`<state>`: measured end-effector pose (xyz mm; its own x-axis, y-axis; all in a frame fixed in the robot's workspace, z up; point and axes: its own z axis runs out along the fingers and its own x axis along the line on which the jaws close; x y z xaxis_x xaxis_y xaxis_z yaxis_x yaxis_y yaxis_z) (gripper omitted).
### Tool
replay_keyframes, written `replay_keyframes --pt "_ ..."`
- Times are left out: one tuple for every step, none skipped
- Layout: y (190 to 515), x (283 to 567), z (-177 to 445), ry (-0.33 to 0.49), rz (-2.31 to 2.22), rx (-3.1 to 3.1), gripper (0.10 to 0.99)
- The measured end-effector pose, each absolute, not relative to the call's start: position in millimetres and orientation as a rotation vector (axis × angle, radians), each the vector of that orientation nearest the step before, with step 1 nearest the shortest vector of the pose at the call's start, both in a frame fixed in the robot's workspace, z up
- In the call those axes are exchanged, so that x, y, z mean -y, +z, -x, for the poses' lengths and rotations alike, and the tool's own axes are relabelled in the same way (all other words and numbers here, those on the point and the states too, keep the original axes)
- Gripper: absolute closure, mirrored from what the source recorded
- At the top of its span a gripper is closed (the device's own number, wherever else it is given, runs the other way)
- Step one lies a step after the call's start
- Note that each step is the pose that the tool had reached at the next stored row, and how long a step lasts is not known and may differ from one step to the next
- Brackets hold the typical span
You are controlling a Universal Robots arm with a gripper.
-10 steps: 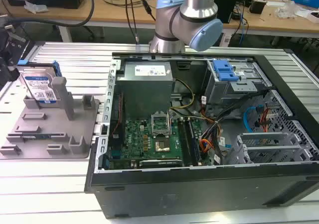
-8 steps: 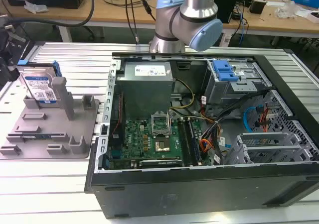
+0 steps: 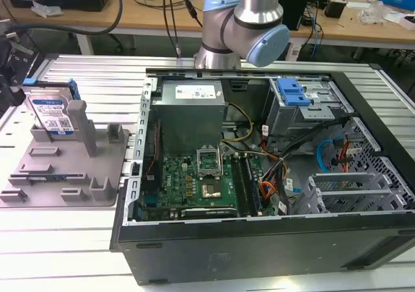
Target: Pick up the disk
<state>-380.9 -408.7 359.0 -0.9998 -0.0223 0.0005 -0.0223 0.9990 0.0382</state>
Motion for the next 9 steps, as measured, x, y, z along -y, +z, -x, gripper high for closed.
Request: replay_keyframes --pt "359.0 408.7 380.9 -0.06 -0.054 3.139 0.98" --pt "358.9 408.7 380.9 -0.06 -0.081 3.139 0.98" --pt "358.9 408.7 380.9 -0.06 -0.11 3.137 0.98" --pt "358.9 408.7 380.9 -0.06 -0.163 3.134 0.98" --pt "359.0 408.7 380.9 -0.06 -0.191 3.132 0.98" --pt "358.9 408.7 380.9 -0.06 -0.219 3.13 0.98" --pt "358.9 408.7 380.9 -0.06 -0.255 3.127 0.98" --pt "358.8 408.7 380.9 -0.06 -0.285 3.124 0.98" --pt "358.8 408.7 380.9 -0.06 -0.326 3.12 0.98"
